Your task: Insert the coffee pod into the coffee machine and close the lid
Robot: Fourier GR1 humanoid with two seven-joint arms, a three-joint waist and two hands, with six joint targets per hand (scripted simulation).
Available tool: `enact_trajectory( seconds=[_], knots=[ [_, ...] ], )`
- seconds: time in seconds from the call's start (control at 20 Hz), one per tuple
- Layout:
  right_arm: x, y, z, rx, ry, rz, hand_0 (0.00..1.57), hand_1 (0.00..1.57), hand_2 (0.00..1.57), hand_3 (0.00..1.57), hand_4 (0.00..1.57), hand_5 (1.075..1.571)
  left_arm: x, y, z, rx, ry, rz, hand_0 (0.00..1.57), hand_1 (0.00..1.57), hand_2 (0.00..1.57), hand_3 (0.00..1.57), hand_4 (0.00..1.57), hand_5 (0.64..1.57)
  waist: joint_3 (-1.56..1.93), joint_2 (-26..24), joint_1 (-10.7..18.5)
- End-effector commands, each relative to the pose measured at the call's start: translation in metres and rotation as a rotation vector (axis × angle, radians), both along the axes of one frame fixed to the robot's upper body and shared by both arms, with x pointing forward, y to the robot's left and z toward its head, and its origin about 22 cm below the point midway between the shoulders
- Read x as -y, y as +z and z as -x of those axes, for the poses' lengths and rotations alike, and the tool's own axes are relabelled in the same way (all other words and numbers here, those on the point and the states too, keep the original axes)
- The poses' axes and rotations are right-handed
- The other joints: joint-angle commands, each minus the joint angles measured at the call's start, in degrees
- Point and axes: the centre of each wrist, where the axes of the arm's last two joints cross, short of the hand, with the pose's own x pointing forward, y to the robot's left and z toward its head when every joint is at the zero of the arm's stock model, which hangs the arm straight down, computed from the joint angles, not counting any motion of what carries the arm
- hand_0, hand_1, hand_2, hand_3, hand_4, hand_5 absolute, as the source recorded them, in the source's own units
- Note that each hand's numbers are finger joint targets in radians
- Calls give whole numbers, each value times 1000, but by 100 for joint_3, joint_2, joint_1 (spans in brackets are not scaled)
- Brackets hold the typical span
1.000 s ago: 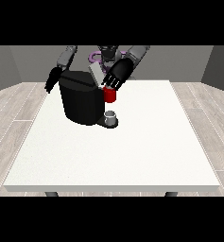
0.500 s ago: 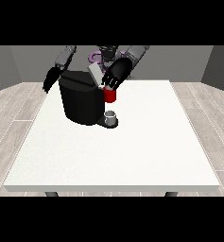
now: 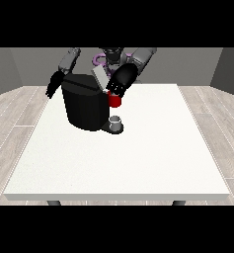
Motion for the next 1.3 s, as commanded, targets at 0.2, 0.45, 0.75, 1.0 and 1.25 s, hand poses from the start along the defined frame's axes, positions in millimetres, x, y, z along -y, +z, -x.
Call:
enact_trajectory(
  seconds=[0.2,0.45,0.75,1.0,1.25],
  knots=[
    [13,10,2,-20,13,18,0,0,0,0,0,1571,-33,0,2,-27,24,-35,1096,1096,1127,990,0,1571,-3,-82,-125],
    [2,6,-4,12,-33,-6,0,0,0,0,0,1571,-7,4,0,87,1,7,1138,1138,1136,963,0,1571,-2,264,3],
    [-6,7,2,5,10,3,0,0,0,0,85,1571,-18,6,0,112,-1,19,1241,1241,1202,970,0,1571,-3,141,-187],
    [-11,-13,6,12,-6,24,0,0,0,0,0,1571,1,8,0,154,-24,-17,1250,1250,1216,940,0,1571,0,290,-128],
    [8,12,-5,8,-3,30,0,0,0,0,215,1571,-26,31,6,171,-16,-56,999,999,1023,718,0,1571,0,282,-186]
  ],
)
